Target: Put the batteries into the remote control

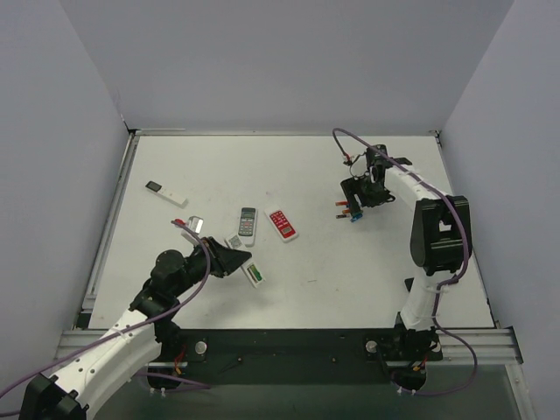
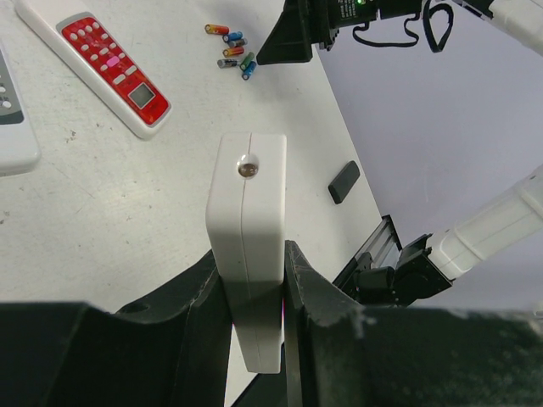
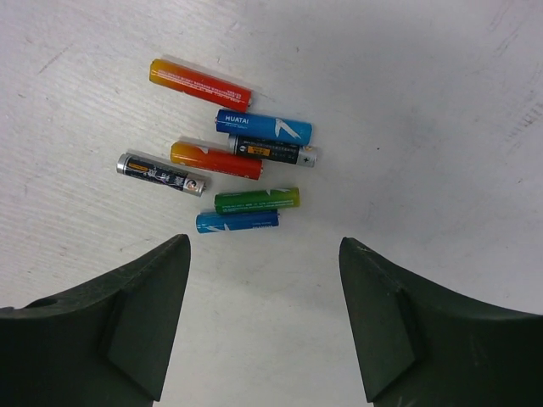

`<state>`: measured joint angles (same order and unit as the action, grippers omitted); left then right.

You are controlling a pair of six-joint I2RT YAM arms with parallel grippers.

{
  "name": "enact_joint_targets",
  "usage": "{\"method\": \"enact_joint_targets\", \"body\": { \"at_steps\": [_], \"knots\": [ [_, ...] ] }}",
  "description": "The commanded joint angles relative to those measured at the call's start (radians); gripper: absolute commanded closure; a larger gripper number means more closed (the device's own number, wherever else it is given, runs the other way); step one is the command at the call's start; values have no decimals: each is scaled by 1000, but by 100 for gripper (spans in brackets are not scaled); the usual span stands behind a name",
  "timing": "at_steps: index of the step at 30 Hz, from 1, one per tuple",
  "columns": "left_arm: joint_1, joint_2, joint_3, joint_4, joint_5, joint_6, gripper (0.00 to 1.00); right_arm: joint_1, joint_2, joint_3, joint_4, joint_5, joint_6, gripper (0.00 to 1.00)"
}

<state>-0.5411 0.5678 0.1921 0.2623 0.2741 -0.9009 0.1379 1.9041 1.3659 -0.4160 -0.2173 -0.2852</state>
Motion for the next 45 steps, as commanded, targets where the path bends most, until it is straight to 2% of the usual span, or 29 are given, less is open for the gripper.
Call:
{"method": "enact_joint_targets", "body": {
  "at_steps": [1,26,32,33,37,41,45],
  "knots": [
    [6,17,40,41,20,17,100,0,39,65,-108,-7,-92,35],
    [10,57,49,64,34,10,100,37,176,151,-121,15,-137,41],
    [10,58,53,61,36,10,100,37,184,150,-119,25,-137,56],
    [10,57,53,60,36,11,100,37,179,150,-118,27,-132,62],
    [10,53,56,57,37,11,100,37,135,144,-115,47,-103,76],
    [10,55,59,57,31,10,100,46,41,119,-99,76,-25,82],
    [10,53,58,55,24,4,100,101,-104,72,-99,226,173,82]
  ]
}}
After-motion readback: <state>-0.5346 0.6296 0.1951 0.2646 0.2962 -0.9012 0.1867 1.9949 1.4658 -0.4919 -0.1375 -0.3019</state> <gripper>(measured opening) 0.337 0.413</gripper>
